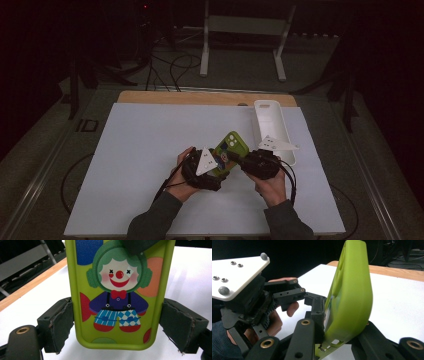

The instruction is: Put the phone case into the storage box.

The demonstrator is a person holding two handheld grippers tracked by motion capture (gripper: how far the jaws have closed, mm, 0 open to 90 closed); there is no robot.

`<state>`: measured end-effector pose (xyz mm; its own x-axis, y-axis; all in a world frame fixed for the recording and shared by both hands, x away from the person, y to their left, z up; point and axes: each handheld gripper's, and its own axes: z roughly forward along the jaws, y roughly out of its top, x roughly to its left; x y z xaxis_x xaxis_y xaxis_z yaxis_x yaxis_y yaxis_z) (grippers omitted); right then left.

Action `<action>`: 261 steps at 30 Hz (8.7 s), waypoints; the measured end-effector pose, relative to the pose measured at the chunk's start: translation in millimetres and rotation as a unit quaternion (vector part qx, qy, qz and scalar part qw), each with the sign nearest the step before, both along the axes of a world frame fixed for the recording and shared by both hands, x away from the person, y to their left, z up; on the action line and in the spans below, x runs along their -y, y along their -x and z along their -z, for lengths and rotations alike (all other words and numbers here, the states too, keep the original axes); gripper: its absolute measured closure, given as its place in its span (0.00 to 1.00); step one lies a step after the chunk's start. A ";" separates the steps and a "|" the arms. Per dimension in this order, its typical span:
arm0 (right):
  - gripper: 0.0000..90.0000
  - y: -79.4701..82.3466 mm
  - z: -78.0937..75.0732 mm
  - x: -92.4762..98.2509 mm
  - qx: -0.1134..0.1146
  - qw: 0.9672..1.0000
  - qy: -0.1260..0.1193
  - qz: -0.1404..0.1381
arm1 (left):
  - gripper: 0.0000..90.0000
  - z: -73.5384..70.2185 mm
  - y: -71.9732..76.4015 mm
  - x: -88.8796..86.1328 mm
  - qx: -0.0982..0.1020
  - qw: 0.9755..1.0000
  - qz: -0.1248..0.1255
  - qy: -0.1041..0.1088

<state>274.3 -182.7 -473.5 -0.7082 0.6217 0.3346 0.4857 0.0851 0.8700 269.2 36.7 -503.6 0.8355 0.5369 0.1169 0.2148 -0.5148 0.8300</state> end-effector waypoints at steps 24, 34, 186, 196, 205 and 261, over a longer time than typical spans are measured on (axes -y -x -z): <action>0.95 3.6 -6.1 3.4 0.025 0.999 0.023 -0.001 | 0.17 -1.2 -10.2 -16.6 -0.063 0.997 0.014 0.032; 0.95 4.8 -9.1 7.4 0.034 0.999 0.011 -0.009 | 0.19 2.3 -10.4 -13.1 -0.088 0.995 0.041 0.036; 0.12 22.9 -26.0 -11.2 0.101 0.984 0.038 0.140 | 0.87 -5.2 -1.1 -15.5 -0.080 0.989 0.013 0.121; 0.12 20.9 -25.5 -15.3 0.094 0.984 0.025 0.152 | 0.87 -4.0 0.8 -11.3 -0.073 0.990 -0.002 0.118; 0.12 19.4 -26.8 -16.6 0.096 0.982 0.018 0.162 | 0.87 -3.5 1.7 -7.9 -0.070 0.991 -0.013 0.116; 0.17 8.5 -24.5 -31.7 0.084 0.976 0.031 0.198 | 0.66 -1.6 4.8 1.3 -0.079 0.990 -0.020 0.114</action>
<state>265.8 -151.0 -449.0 -0.4510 0.8726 0.1876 0.3412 -0.0257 0.9396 264.4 35.3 -502.0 0.8113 0.5673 -0.1410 0.3670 -0.3067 0.8782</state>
